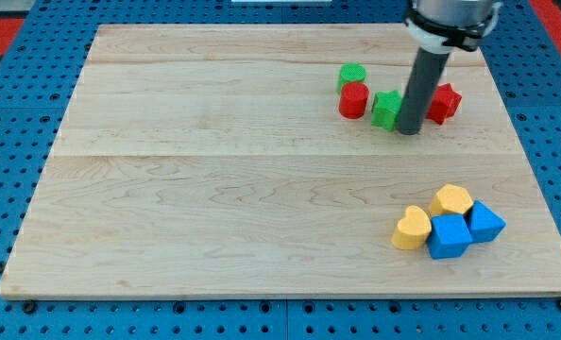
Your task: Move the arm to the top right of the red star
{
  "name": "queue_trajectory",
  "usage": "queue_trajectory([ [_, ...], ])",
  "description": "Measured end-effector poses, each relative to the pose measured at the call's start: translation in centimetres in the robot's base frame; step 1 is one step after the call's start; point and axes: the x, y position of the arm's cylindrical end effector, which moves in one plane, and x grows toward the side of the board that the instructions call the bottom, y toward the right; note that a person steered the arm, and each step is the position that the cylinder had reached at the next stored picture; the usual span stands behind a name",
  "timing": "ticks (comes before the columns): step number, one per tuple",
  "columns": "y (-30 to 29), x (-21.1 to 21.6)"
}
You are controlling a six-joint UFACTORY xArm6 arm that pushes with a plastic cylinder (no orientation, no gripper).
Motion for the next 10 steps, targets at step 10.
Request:
queue_trajectory([
  [10,10.5,-5.8],
])
